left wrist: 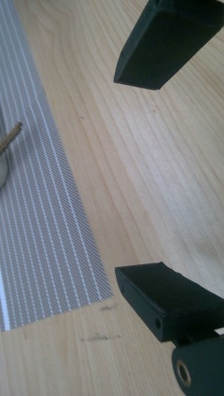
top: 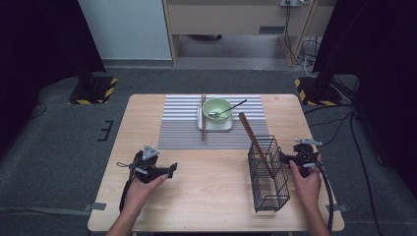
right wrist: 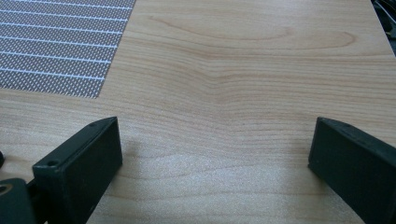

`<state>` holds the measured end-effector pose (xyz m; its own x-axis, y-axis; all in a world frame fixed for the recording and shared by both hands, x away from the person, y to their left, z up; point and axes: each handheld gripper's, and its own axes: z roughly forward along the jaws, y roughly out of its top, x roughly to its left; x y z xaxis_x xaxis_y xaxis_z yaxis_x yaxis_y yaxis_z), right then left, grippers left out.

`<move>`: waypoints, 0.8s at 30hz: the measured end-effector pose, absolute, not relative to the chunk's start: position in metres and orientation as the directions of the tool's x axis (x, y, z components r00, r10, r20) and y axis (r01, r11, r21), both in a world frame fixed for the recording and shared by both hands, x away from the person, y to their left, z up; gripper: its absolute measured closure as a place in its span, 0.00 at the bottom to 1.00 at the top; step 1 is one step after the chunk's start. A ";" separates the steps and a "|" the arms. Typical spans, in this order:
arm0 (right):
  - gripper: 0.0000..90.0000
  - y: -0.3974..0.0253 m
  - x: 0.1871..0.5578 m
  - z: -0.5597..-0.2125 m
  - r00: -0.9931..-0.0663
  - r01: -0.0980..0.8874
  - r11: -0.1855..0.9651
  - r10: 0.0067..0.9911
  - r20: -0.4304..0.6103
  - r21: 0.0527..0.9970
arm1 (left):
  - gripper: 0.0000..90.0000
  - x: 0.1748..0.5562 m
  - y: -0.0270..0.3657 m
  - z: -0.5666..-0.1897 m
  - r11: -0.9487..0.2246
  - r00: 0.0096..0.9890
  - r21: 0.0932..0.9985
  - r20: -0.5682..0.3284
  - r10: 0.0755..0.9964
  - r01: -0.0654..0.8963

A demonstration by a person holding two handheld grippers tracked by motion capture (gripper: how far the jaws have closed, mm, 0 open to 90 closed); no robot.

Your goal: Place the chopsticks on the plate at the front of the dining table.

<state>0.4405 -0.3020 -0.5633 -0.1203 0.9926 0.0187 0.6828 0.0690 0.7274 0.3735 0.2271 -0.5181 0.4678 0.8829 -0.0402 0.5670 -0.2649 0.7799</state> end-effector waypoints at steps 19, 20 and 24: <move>0.03 -0.302 0.440 -0.563 -0.118 0.683 0.067 0.993 0.019 0.727 | 0.06 0.378 0.247 -0.550 -0.317 0.418 0.712 0.036 0.908 0.627; 0.03 -0.302 0.440 -0.563 -0.117 0.683 0.067 0.993 0.019 0.727 | 0.04 0.379 0.247 -0.550 -0.318 0.423 0.710 0.032 0.906 0.628; 0.03 -0.301 0.441 -0.563 -0.117 0.683 0.067 0.993 0.019 0.727 | 0.02 0.381 0.248 -0.550 -0.324 0.431 0.707 0.030 0.902 0.629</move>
